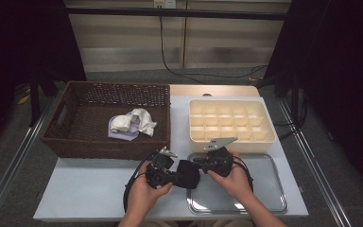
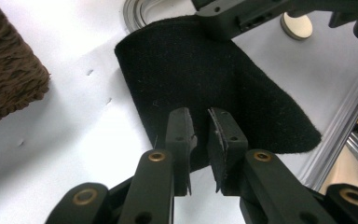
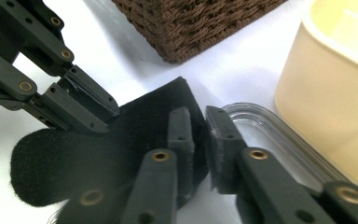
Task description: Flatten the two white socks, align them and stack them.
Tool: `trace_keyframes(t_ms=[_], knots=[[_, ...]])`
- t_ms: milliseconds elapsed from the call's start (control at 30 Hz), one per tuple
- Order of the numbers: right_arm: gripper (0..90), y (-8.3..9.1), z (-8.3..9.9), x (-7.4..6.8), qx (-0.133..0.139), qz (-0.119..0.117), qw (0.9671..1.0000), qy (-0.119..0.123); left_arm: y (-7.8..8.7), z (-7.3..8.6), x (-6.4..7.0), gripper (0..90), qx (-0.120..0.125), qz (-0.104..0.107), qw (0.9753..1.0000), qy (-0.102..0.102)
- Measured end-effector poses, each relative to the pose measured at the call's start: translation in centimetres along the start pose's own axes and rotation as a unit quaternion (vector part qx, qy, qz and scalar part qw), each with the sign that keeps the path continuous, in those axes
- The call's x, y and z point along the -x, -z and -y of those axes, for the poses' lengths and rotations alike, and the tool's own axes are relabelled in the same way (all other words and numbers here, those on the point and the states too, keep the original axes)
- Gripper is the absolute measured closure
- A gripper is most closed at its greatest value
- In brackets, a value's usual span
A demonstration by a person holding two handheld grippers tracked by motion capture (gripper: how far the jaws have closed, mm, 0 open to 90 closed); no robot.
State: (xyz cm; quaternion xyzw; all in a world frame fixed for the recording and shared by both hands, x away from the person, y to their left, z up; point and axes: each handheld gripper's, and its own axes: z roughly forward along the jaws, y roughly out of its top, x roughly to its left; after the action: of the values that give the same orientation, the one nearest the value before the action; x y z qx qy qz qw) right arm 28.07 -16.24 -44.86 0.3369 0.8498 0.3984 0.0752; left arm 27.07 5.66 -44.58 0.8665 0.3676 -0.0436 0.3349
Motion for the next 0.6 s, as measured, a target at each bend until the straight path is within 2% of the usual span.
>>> trace_keyframes(t_ms=[133,267,433,500,600], knots=[[69.6,0.5,-0.2,-0.1,0.010,0.001,0.9999,-0.011,0.0,0.1,0.0,78.5,0.001,-0.004,1.0000,0.001],[63.7,1.2,-0.7,-0.8,0.022,-0.003,0.9997,-0.012,0.0,0.1,0.1,78.3,0.001,-0.005,1.0000,0.000],[55.6,0.9,-0.2,-1.8,0.017,-0.007,0.9998,-0.010,0.0,0.2,0.2,78.2,0.003,-0.008,1.0000,-0.002],[54.6,0.6,0.3,-1.6,0.012,0.001,0.9999,-0.009,0.0,0.2,0.2,78.3,0.004,-0.009,0.9999,-0.003],[52.2,0.4,1.2,-0.9,0.011,-0.003,0.9994,-0.034,0.0,0.2,0.2,78.2,0.006,-0.006,1.0000,0.000]])
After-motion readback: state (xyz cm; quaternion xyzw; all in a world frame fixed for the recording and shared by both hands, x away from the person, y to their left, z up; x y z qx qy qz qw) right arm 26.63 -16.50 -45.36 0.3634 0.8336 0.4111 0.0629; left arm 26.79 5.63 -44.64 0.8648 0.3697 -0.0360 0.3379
